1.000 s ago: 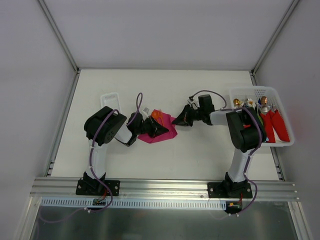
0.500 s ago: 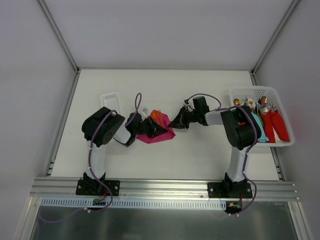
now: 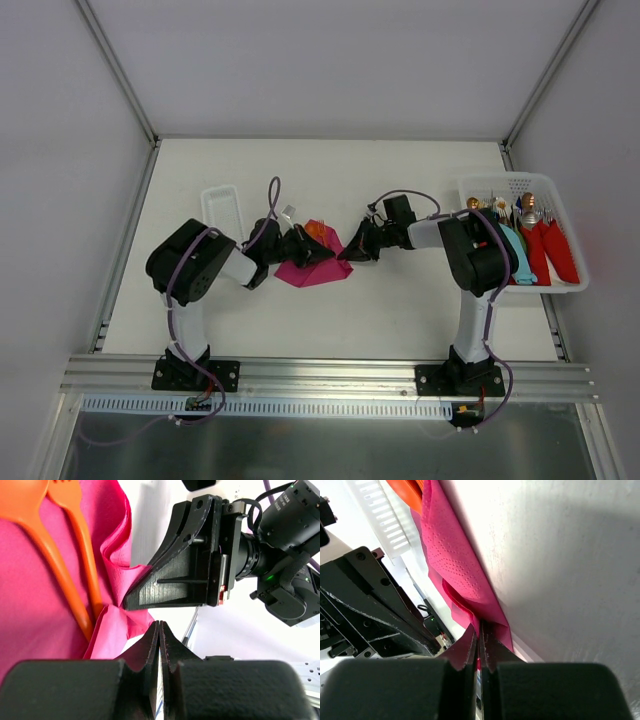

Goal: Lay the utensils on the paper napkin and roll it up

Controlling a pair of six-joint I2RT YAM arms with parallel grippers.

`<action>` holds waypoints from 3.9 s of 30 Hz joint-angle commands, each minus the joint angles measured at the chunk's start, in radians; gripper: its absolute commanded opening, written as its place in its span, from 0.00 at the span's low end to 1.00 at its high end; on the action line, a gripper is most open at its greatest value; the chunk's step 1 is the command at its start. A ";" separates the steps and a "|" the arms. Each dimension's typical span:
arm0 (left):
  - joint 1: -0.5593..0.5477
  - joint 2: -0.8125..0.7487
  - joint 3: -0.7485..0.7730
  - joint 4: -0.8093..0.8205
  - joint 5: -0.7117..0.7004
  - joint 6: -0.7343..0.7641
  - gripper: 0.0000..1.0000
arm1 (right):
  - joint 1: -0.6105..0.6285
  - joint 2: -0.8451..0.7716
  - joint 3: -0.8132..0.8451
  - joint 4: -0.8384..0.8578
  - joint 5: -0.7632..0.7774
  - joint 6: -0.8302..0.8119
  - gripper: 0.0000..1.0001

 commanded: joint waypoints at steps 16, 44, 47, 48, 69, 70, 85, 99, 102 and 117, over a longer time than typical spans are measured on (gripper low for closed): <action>0.019 -0.072 -0.136 -0.038 -0.029 0.068 0.00 | 0.004 -0.018 0.037 -0.036 0.015 -0.037 0.00; 0.022 0.037 -0.096 -0.087 -0.056 0.047 0.00 | 0.102 -0.055 0.040 0.130 0.000 0.219 0.00; 0.022 0.037 -0.096 -0.090 -0.055 0.048 0.00 | 0.125 -0.035 0.049 0.154 0.005 0.250 0.00; 0.022 0.038 -0.096 -0.089 -0.055 0.048 0.00 | 0.129 -0.023 0.050 0.177 0.006 0.260 0.00; 0.026 -0.156 -0.142 -0.148 -0.049 0.109 0.12 | 0.117 0.110 0.101 0.060 0.060 0.169 0.00; 0.028 -0.178 -0.151 -0.156 -0.050 0.113 0.15 | 0.114 0.115 0.102 0.058 0.058 0.161 0.01; 0.124 -0.410 0.043 -0.590 -0.178 0.171 0.17 | 0.123 0.117 0.115 0.046 0.048 0.122 0.51; 0.135 -0.120 0.375 -0.817 -0.050 0.231 0.05 | 0.136 0.110 0.145 -0.010 0.069 0.040 0.46; 0.126 -0.084 0.395 -0.845 -0.032 0.244 0.04 | 0.139 0.115 0.156 -0.011 0.071 0.040 0.50; 0.109 -0.075 0.329 -0.964 -0.041 0.304 0.00 | 0.145 0.104 0.158 -0.011 0.081 0.029 0.60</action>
